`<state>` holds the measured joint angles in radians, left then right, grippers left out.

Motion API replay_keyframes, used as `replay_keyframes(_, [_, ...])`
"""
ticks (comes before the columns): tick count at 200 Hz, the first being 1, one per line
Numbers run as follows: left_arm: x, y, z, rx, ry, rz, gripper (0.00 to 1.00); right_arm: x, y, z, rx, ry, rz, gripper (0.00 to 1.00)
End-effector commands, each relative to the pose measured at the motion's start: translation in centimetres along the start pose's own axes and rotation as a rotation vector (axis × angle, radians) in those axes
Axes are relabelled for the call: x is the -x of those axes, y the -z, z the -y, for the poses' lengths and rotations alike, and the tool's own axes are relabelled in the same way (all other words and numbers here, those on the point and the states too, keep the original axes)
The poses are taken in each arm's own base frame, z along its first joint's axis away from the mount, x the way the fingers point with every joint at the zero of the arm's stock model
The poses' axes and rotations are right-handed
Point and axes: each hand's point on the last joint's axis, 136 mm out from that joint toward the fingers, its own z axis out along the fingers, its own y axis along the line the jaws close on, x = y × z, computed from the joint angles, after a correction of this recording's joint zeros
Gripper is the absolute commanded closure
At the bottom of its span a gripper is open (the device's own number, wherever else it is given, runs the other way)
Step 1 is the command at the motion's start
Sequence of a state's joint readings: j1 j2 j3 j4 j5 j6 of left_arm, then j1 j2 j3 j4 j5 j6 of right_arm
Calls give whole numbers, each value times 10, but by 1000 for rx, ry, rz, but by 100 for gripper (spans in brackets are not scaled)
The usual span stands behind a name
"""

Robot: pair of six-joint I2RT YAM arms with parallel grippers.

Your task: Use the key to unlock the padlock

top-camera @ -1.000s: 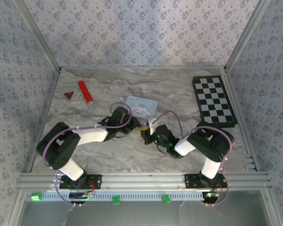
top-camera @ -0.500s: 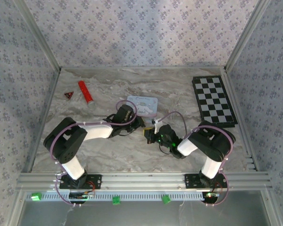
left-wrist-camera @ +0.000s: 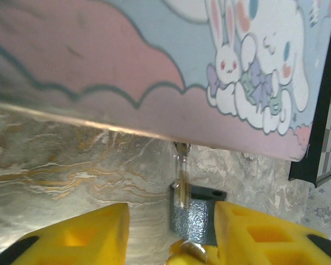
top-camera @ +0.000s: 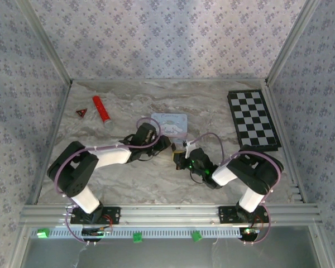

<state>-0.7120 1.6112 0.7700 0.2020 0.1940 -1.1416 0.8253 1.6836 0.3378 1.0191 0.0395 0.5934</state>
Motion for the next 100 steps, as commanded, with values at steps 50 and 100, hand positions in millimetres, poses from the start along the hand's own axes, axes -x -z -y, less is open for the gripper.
replay_keyframes(50, [40, 67, -7, 174, -252, 160, 35, 10, 11, 9, -56, -90, 8, 100])
replay_keyframes(100, [76, 65, -18, 204, -272, 144, 26, 5, 6, 11, -56, -175, -28, 100])
